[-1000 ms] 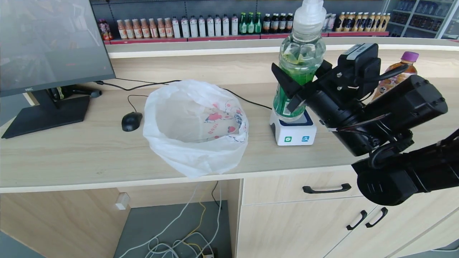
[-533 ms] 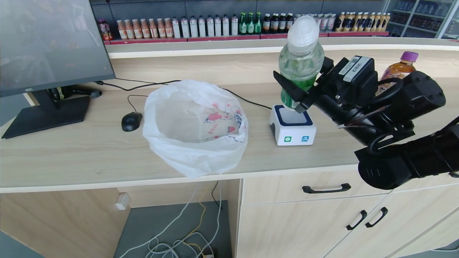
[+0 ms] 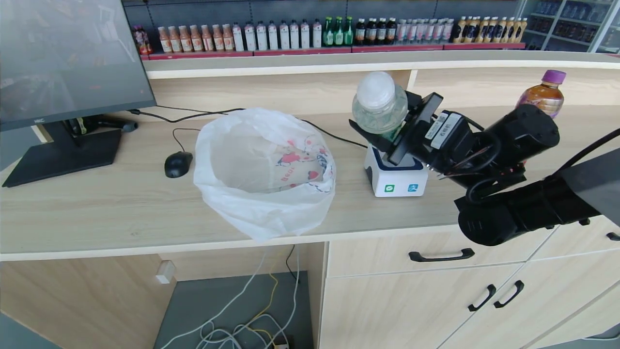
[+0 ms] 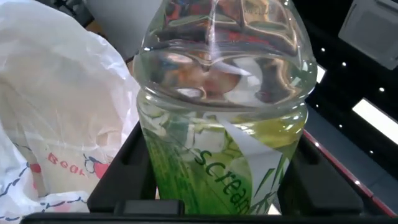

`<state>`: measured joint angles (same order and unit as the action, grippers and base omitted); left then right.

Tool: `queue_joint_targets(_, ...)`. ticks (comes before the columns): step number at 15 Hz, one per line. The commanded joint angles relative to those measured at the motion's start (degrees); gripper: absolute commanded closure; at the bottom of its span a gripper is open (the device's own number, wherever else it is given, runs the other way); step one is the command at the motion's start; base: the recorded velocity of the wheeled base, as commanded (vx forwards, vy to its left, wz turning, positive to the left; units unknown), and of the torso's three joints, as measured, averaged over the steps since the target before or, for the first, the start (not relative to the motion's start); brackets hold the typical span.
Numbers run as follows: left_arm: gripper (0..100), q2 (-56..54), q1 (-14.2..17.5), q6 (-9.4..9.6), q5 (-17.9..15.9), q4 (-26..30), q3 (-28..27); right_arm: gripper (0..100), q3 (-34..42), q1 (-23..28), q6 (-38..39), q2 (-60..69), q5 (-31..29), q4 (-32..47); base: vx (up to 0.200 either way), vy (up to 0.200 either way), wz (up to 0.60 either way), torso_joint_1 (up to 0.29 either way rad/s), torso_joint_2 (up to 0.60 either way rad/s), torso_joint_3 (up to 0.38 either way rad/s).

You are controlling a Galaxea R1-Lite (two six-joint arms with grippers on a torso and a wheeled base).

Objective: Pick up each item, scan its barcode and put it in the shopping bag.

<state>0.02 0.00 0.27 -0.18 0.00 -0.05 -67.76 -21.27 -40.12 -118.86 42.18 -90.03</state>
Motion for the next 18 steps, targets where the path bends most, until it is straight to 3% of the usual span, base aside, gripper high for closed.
queue_joint_targets(1, 0, 0.0, 0.0, 0.0, 0.0, 0.0, 0.0, 100, -0.5, 0.5, 0.0, -1.6, 0.1, 0.0, 0.0, 0.0, 0.0, 0.0, 0.0, 0.0)
queue_joint_targets(4, 0, 0.0, 0.0, 0.0, 0.0, 0.0, 0.0, 100, 1.6, 2.9, -0.5, -1.1, 5.3, 0.0, 0.0, 0.0, 0.0, 0.0, 0.0, 0.0)
queue_joint_targets(18, 0, 0.0, 0.0, 0.0, 0.0, 0.0, 0.0, 100, -0.6, 4.7, -0.7, -3.3, 5.4, 0.0, 0.0, 0.0, 0.0, 0.0, 0.0, 0.0)
